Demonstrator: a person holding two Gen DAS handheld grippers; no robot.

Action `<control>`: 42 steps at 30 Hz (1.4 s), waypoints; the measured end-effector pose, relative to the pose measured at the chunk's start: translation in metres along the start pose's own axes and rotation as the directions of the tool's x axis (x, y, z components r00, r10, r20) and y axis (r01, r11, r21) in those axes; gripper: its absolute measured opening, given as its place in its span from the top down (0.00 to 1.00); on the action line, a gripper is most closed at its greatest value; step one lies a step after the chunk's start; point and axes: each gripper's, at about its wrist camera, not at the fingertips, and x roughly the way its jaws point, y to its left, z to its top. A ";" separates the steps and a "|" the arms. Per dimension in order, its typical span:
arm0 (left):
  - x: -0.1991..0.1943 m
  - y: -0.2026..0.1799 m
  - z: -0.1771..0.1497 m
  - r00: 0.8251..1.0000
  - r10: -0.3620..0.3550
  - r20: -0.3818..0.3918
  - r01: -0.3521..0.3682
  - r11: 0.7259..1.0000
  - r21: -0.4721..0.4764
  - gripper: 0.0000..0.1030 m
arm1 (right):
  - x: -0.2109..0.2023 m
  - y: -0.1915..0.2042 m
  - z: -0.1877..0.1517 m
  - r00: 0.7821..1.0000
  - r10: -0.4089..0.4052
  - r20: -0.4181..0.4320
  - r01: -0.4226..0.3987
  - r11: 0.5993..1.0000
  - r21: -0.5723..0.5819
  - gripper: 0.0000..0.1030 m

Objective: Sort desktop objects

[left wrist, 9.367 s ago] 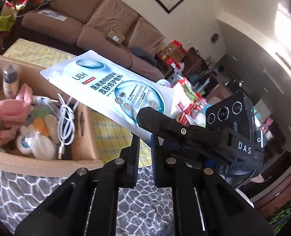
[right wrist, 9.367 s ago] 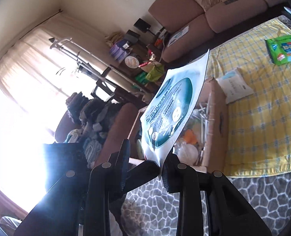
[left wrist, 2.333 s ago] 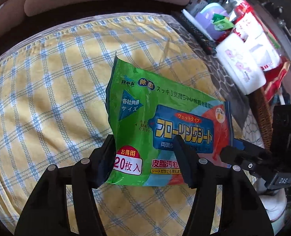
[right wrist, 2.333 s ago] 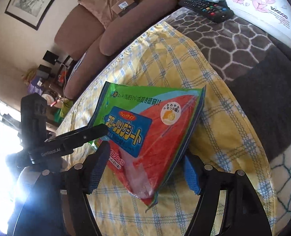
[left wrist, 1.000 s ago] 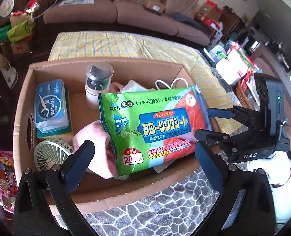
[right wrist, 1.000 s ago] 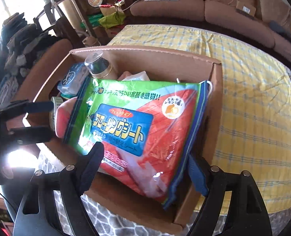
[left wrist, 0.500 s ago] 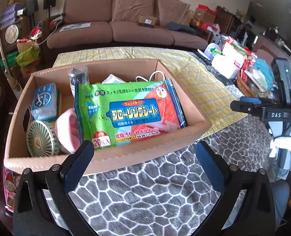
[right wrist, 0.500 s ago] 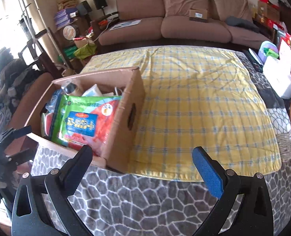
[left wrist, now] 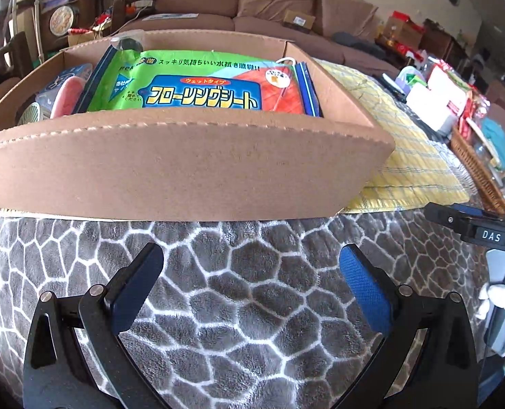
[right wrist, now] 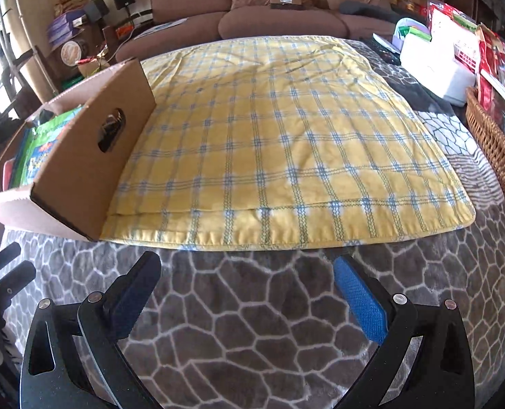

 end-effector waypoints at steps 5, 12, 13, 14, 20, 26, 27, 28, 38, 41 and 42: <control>0.020 -0.006 -0.003 0.999 0.032 -0.023 -0.032 0.999 -0.001 0.00 | 0.019 -0.008 -0.010 1.000 -0.023 -0.009 0.023 1.000 0.005 0.00; 0.037 -0.009 -0.001 0.997 0.068 -0.027 -0.068 0.998 -0.008 0.00 | 0.027 -0.012 -0.013 0.998 -0.058 0.005 0.058 0.998 0.003 0.00; 0.039 -0.012 -0.001 0.996 0.082 -0.030 -0.082 0.997 -0.004 0.00 | 0.029 -0.010 -0.013 0.998 -0.069 0.005 0.069 0.997 -0.018 0.00; 0.041 -0.015 -0.002 0.994 0.103 -0.034 -0.102 0.995 0.005 0.00 | 0.030 -0.007 -0.013 0.997 -0.083 0.005 0.083 0.996 -0.041 0.00; 0.053 -0.033 -0.001 0.984 0.174 -0.050 -0.171 0.984 0.044 0.00 | 0.031 -0.006 -0.017 0.994 -0.098 0.044 0.100 0.994 -0.039 0.00; 0.054 -0.036 0.000 0.983 0.174 -0.050 -0.172 0.984 0.045 0.00 | 0.030 -0.006 -0.018 0.994 -0.098 0.044 0.100 0.994 -0.039 0.00; 0.054 -0.036 0.000 0.983 0.174 -0.050 -0.172 0.984 0.045 0.00 | 0.030 -0.006 -0.018 0.994 -0.098 0.044 0.100 0.994 -0.038 0.00; 0.054 -0.035 0.000 0.983 0.174 -0.050 -0.172 0.984 0.044 0.00 | 0.030 -0.006 -0.018 0.994 -0.099 0.044 0.100 0.994 -0.039 0.00; 0.054 -0.035 -0.001 0.983 0.175 -0.050 -0.173 0.984 0.044 0.00 | 0.030 -0.006 -0.018 0.994 -0.098 0.044 0.100 0.994 -0.038 0.00; 0.054 -0.035 -0.001 0.983 0.174 -0.050 -0.172 0.984 0.044 0.00 | 0.030 -0.006 -0.018 0.994 -0.098 0.044 0.100 0.994 -0.038 0.00; 0.054 -0.035 -0.001 0.984 0.174 -0.050 -0.172 0.984 0.044 0.00 | 0.030 -0.006 -0.018 0.994 -0.098 0.044 0.100 0.994 -0.038 0.00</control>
